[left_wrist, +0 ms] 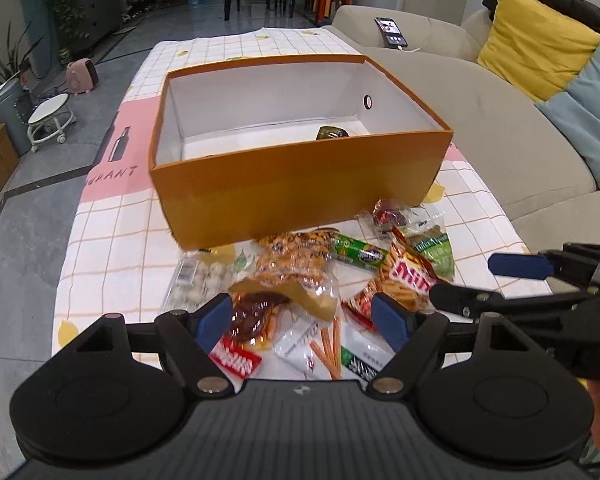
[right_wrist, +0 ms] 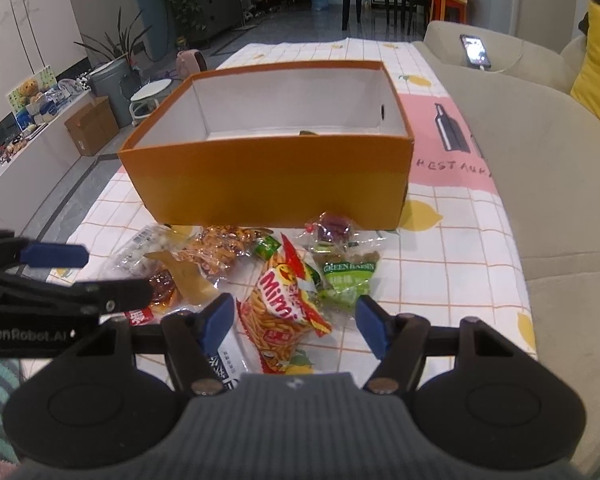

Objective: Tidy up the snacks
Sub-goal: 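Grasp the vacuum-packed nut bag with the left tool while the right tool grasps the red Mimi bag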

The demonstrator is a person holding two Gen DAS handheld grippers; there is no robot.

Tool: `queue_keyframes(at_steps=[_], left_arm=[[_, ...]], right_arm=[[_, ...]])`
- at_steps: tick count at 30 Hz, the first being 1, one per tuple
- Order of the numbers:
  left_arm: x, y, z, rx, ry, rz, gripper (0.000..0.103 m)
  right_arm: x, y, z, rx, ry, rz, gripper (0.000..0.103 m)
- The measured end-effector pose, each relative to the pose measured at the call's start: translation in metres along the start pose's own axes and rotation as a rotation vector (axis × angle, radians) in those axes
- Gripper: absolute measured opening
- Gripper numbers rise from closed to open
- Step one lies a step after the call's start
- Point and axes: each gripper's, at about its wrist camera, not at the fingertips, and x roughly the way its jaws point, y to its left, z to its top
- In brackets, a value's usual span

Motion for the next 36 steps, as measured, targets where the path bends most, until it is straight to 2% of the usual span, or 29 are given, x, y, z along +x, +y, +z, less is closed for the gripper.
queue_keyframes(at_steps=[8, 15, 22, 29, 30, 31, 36], left_arm=[[0.04, 0.011, 0.027, 0.034, 0.07, -0.035, 0.092], [0.089, 0.016, 0.041, 0.028, 0.192, -0.08, 0.093], [0.124, 0.013, 0.043, 0.052, 0.273, -0.054, 0.094], [0.138, 0.011, 0.04, 0.063, 0.292, -0.05, 0.097], [0.138, 0.01, 0.039, 0.069, 0.29, -0.047, 0.096], [0.139, 0.008, 0.039, 0.072, 0.289, -0.045, 0.092], [0.137, 0.009, 0.038, 0.038, 0.272, -0.042, 0.087]], right_arm=[[0.036, -0.004, 0.009, 0.012, 0.079, 0.028, 0.063], [0.062, -0.006, 0.015, 0.026, 0.141, 0.047, 0.063], [0.076, -0.011, 0.016, 0.062, 0.179, 0.096, 0.063], [0.081, -0.013, 0.018, 0.068, 0.189, 0.119, 0.054], [0.082, -0.013, 0.018, 0.063, 0.192, 0.111, 0.05], [0.082, -0.013, 0.018, 0.064, 0.192, 0.11, 0.049], [0.08, -0.013, 0.018, 0.067, 0.188, 0.113, 0.041]])
